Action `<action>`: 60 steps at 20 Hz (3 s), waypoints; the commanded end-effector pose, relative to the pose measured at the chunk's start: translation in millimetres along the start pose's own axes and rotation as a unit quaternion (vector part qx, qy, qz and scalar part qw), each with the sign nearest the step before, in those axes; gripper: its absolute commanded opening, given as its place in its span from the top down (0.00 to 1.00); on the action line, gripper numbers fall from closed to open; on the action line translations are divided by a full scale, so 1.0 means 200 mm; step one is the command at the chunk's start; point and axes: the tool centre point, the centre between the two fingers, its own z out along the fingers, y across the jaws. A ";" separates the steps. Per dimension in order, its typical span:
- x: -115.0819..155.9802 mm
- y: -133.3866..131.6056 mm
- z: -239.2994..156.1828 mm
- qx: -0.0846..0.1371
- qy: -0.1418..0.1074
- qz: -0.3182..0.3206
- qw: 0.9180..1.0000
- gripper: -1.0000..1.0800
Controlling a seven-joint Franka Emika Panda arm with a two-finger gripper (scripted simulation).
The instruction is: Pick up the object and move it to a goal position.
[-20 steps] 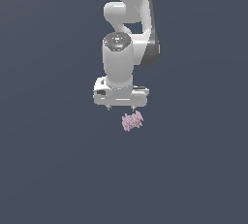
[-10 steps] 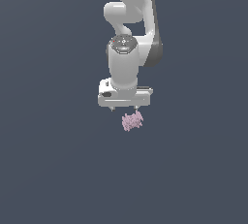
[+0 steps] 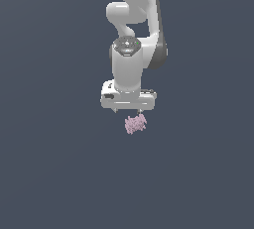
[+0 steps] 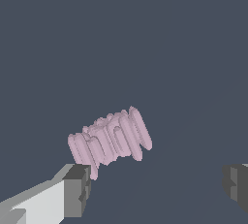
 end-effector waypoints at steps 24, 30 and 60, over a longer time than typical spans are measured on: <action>-0.01 -0.10 0.10 -0.002 -0.004 0.287 0.958 0.04; -0.02 -0.12 0.13 -0.003 -0.005 0.360 0.933 0.04; -0.03 -0.19 0.20 -0.008 -0.002 0.552 0.834 0.04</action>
